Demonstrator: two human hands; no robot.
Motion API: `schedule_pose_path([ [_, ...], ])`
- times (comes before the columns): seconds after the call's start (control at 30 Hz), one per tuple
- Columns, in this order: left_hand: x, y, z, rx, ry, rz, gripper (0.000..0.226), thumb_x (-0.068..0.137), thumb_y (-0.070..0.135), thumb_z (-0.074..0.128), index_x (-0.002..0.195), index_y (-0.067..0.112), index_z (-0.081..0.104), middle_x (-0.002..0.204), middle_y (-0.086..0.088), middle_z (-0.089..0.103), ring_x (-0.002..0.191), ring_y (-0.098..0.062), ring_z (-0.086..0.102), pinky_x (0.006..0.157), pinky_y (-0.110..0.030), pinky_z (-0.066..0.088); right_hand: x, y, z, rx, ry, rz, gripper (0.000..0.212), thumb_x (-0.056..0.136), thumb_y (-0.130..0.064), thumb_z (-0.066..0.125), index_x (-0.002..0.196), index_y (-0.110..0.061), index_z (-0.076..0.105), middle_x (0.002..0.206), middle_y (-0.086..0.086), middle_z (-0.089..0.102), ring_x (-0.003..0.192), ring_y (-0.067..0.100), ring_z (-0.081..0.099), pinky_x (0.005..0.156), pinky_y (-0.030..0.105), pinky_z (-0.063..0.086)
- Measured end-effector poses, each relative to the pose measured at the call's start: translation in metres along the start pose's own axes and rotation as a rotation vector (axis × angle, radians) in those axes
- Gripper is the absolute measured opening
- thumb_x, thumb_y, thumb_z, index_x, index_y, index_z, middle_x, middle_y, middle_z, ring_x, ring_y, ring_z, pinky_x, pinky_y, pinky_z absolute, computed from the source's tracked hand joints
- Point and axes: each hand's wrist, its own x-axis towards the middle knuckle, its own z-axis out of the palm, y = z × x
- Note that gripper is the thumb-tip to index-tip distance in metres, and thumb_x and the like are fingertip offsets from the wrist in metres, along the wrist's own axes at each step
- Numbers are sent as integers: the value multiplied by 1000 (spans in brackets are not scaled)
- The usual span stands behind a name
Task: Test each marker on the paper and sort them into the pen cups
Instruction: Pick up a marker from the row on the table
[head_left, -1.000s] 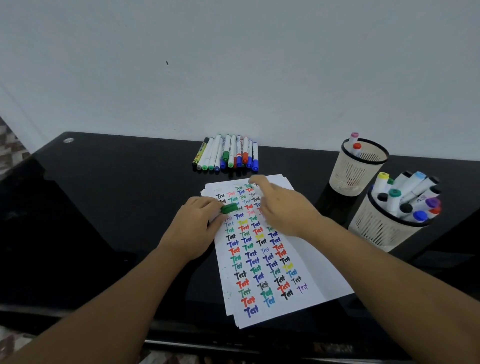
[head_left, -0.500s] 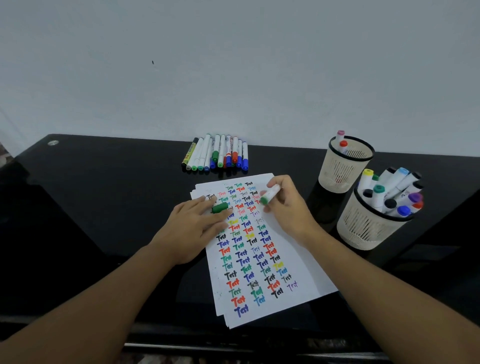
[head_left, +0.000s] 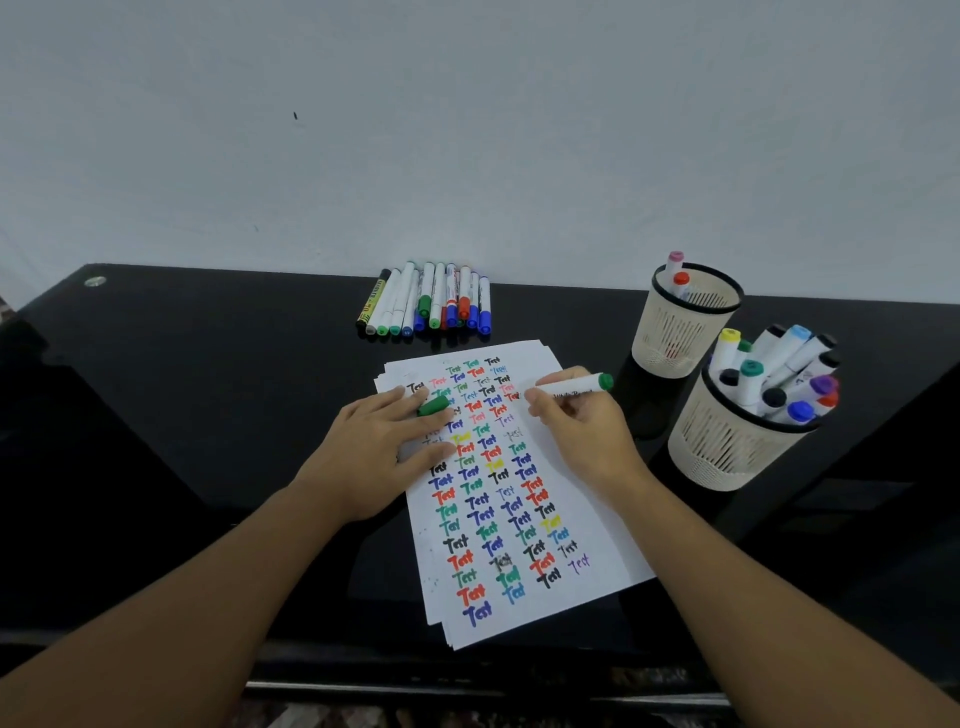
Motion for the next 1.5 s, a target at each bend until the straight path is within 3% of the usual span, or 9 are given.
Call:
schedule_pose_path([
  [0.2, 1, -4, 4, -13, 21, -1, 63, 91, 83, 22, 149, 59, 31, 165, 21, 18, 154, -6, 11, 123, -36, 11, 8, 1, 4, -107, -3, 101, 43, 100, -52, 59, 100, -10, 69, 97, 14, 71, 92, 30, 69, 86, 50, 58],
  [0.4, 2, -7, 8, -19, 39, 1, 65, 89, 87, 17, 147, 62, 31, 165, 21, 19, 154, -5, 12, 124, -39, 14, 11, 3, 6, -154, -52, 113, 39, 101, -53, 57, 104, -16, 68, 96, 5, 71, 92, 22, 70, 92, 50, 59],
  [0.87, 3, -7, 7, -23, 35, -4, 66, 87, 87, 18, 147, 61, 31, 164, 21, 19, 154, -5, 11, 125, -39, 13, 13, 5, 7, -252, -36, 125, 41, 101, -54, 57, 104, -15, 66, 89, 5, 71, 82, 23, 70, 80, 52, 61],
  [1.07, 4, -6, 6, -25, 27, -7, 66, 87, 87, 18, 147, 62, 31, 164, 21, 18, 154, -5, 11, 123, -37, 12, 13, 5, 5, -242, -63, 110, 42, 101, -55, 56, 110, -15, 67, 93, 3, 72, 86, 21, 70, 86, 50, 61],
  [1.23, 3, -6, 7, -31, 28, -11, 69, 85, 89, 17, 146, 62, 32, 164, 22, 18, 154, -5, 12, 124, -38, 13, 13, 8, 5, -245, -59, 106, 39, 101, -54, 56, 101, -16, 64, 83, 4, 66, 74, 20, 63, 66, 39, 53],
  [1.4, 3, -7, 7, -29, 29, -11, 66, 87, 87, 20, 146, 62, 32, 164, 22, 19, 154, -5, 12, 124, -38, 12, 11, 7, 3, -152, -21, 90, 35, 103, -48, 57, 107, -14, 64, 93, 8, 70, 89, 26, 69, 83, 48, 58],
  [1.5, 3, -6, 7, -39, 46, -9, 67, 86, 88, 20, 146, 61, 34, 164, 22, 20, 153, -5, 14, 124, -39, 14, 13, 8, 4, -208, -40, 87, 37, 102, -51, 56, 105, -15, 65, 90, 6, 70, 85, 23, 68, 83, 49, 59],
])
